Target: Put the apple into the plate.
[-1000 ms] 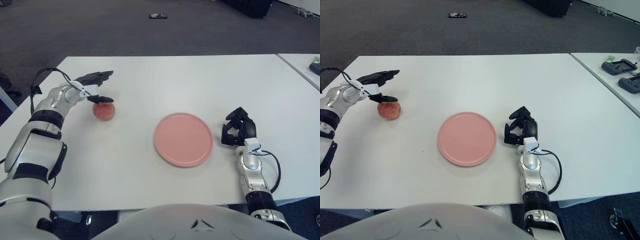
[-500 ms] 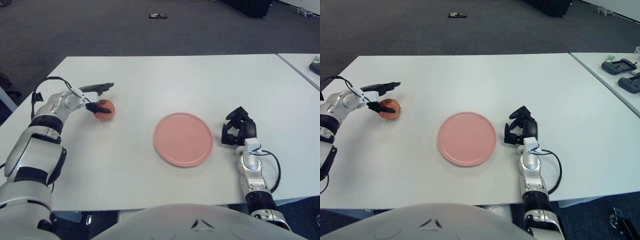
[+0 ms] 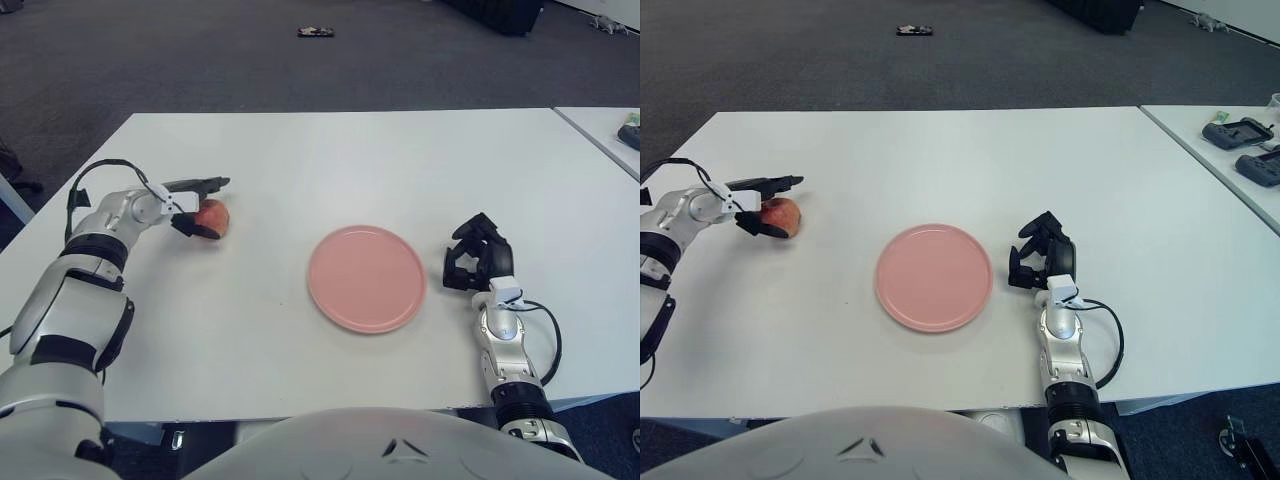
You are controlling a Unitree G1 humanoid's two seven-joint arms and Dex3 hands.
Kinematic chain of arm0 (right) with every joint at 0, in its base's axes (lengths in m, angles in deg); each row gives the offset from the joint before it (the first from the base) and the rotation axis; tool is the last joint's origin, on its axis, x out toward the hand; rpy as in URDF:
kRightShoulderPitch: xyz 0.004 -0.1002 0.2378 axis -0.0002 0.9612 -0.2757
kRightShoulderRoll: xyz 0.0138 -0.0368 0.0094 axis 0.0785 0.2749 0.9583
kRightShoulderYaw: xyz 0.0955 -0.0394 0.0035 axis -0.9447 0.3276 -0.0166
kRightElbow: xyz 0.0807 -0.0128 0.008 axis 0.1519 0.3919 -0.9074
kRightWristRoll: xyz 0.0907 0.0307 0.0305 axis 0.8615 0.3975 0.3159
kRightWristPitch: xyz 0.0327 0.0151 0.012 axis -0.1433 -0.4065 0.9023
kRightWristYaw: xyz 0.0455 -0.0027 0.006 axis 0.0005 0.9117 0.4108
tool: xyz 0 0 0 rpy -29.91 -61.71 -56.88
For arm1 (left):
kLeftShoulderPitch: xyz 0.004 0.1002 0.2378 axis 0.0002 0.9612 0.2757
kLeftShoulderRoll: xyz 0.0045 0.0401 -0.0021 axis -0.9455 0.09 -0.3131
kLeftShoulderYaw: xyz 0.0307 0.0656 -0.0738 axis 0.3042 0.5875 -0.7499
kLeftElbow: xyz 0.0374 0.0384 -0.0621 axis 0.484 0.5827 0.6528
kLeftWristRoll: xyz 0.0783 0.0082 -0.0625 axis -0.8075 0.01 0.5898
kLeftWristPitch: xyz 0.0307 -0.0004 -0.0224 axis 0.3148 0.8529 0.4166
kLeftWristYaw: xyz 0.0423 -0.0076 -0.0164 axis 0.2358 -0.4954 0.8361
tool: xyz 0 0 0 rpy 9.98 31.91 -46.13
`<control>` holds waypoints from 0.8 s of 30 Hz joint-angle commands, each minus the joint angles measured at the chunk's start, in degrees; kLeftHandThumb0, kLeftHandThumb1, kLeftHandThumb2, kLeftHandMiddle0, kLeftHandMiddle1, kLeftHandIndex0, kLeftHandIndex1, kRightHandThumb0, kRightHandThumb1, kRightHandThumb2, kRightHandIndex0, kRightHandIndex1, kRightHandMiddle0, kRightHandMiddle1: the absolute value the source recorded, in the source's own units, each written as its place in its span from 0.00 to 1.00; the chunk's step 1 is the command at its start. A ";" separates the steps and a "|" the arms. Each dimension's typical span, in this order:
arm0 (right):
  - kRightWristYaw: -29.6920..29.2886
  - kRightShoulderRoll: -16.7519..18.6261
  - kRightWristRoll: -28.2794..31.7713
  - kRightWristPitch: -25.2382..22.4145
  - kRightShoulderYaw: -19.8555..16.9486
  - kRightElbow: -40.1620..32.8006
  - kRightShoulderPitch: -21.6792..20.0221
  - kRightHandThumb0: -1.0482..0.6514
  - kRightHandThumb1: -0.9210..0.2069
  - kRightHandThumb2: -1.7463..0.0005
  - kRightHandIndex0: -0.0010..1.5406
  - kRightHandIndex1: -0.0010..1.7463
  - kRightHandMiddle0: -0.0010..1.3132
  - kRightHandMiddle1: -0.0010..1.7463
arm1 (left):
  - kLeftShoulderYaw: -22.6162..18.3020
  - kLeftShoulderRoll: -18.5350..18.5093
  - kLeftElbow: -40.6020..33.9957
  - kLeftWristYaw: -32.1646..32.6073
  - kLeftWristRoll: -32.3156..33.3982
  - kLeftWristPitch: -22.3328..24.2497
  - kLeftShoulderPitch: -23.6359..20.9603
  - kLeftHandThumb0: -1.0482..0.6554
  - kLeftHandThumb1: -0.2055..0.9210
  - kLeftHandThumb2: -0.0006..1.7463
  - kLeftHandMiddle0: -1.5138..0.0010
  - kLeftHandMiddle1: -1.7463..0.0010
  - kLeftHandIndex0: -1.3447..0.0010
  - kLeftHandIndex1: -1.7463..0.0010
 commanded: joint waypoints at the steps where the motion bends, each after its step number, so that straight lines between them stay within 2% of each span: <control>1: 0.29 0.83 0.63 1.10 0.03 1.62 1.78 0.61 0.72 0.10 0.50 1.00 0.40 1.00 | 1.32 1.51 0.56 -0.02 -1.35 1.43 0.15 0.03 0.75 0.17 1.00 1.00 1.00 1.00; 8: 0.12 1.15 0.69 0.71 -0.01 0.79 2.16 0.61 0.64 0.16 0.45 1.00 0.35 1.00 | 1.57 4.92 4.79 2.40 -1.43 4.15 0.37 0.03 0.76 0.17 1.00 1.00 1.00 1.00; 14: -0.06 0.98 0.19 -0.35 -0.02 0.29 2.52 0.61 0.60 0.19 0.44 0.99 0.33 1.00 | 2.81 7.31 6.80 5.51 -2.76 5.93 0.12 0.03 0.77 0.17 1.00 1.00 1.00 1.00; 18: -0.37 0.98 -0.05 -0.46 -0.07 0.15 2.62 0.61 0.63 0.16 0.45 1.00 0.35 1.00 | 4.17 7.86 7.05 7.96 -4.27 6.15 -0.12 0.03 0.79 0.18 1.00 1.00 1.00 1.00; 21: -0.51 0.95 -0.23 -0.11 -0.06 0.08 2.64 0.61 0.70 0.12 0.49 1.00 0.39 1.00 | 3.83 8.23 7.03 8.91 -3.78 6.56 0.05 0.03 0.81 0.18 1.00 1.00 1.00 1.00; 24: -0.11 1.10 0.49 2.56 -0.20 0.95 2.40 0.61 0.74 0.09 0.51 1.00 0.41 1.00 | 3.70 9.96 8.34 10.99 -3.61 8.12 0.18 0.03 0.82 0.18 1.00 1.00 1.00 1.00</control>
